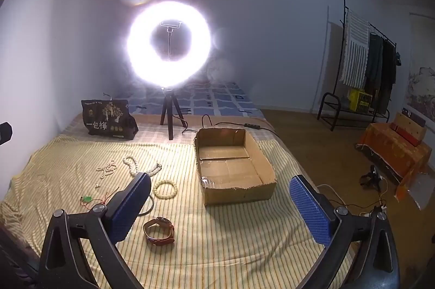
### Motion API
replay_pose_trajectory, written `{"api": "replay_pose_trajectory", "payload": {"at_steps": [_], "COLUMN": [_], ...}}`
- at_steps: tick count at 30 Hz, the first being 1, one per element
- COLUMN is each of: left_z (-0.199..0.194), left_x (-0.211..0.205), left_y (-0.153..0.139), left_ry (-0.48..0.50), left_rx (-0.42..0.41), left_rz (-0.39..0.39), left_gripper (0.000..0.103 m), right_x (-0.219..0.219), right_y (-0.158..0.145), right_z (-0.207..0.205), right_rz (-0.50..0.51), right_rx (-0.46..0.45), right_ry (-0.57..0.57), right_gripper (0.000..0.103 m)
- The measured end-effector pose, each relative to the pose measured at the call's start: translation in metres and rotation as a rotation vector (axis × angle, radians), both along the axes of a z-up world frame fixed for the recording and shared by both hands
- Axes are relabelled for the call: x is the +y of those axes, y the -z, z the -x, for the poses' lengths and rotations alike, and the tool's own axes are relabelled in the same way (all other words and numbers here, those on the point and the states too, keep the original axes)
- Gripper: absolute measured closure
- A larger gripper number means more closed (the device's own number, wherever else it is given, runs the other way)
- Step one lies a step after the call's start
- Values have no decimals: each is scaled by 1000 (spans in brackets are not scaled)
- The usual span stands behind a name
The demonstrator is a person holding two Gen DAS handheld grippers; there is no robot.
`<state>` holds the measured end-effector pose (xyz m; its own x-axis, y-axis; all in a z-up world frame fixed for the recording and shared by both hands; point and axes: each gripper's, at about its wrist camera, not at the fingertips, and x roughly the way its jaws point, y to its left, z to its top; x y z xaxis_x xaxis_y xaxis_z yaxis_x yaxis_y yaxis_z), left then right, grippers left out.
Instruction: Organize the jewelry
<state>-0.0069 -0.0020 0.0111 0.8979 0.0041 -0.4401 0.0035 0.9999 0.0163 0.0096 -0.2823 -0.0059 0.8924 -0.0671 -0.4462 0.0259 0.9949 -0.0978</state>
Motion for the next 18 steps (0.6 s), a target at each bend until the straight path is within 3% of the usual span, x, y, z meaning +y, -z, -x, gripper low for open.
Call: {"api": "replay_pose_trajectory", "payload": {"at_steps": [18], "left_z": [-2], "left_x": [1], "left_y": [-9], "left_ry": [-3], "left_rx": [-9], "left_rz": [7], "left_gripper": [0], "right_x": [-4], "right_y": [3], "right_z": [-3], "right_rz": [-19], "right_rx": [16], "right_ry": [7], "right_gripper": [0]}}
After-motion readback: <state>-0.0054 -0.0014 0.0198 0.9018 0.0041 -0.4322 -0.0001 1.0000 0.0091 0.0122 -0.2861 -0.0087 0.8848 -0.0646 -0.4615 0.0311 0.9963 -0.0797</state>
